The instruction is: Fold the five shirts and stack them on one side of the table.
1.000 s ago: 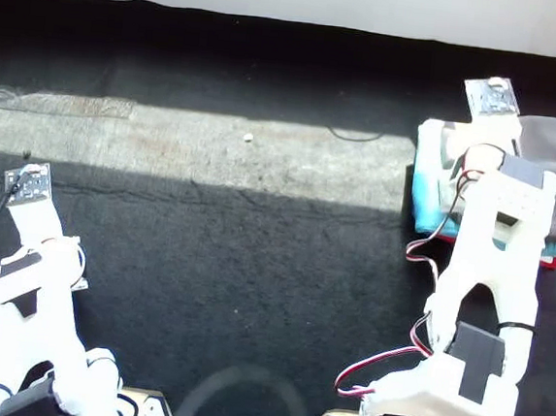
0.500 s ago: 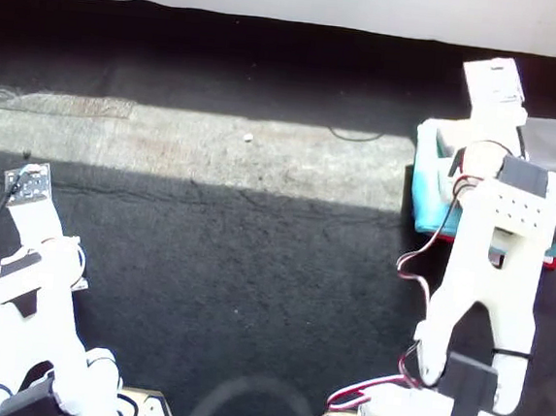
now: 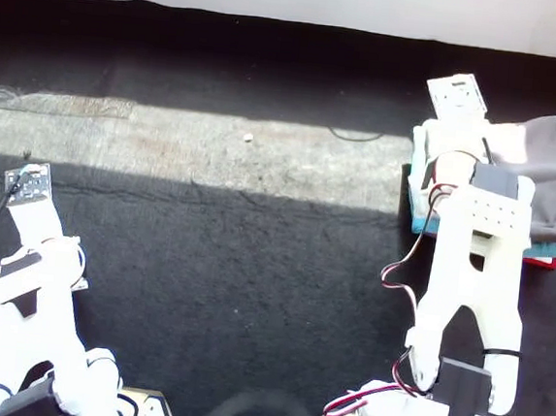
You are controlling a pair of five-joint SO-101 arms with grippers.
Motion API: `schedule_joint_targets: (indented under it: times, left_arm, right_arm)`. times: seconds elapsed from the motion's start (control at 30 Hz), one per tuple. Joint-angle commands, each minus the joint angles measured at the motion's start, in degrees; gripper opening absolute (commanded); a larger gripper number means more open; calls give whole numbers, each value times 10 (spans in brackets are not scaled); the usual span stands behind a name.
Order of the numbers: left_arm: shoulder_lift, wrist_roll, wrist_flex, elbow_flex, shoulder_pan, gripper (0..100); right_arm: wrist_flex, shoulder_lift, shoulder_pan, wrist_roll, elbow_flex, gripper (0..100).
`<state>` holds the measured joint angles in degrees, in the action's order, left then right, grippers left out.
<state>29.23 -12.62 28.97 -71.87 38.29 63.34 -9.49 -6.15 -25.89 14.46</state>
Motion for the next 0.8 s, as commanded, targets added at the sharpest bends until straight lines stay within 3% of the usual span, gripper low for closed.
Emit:
schedule_joint_targets:
  times: [0.0, 0.17, 0.3, 0.47, 0.57, 0.7, 0.77]
  left_arm:
    - [12, -5, -9, 0, -7, 10]
    - [12, -5, -9, 0, -7, 10]
    - [12, -5, -9, 0, -7, 10]
    - [12, -5, -9, 0, -7, 10]
    - [12, -5, -9, 0, -7, 10]
    - [12, -5, -9, 0, -7, 10]
    - [12, -5, -9, 0, -7, 10]
  right_arm:
    - [-7, -36, 4, -5, 0, 11]
    - [36, -41, 7, -2, -36, 156]
    - [100, -69, 7, 55, -96, 242]
    - [109, -137, 3, 137, -127, 242]
    - [74, -160, -21, 146, -118, 228]
    - [0, -134, -58, 145, -46, 26]
    - [-44, -109, -60, 130, 4, 17]
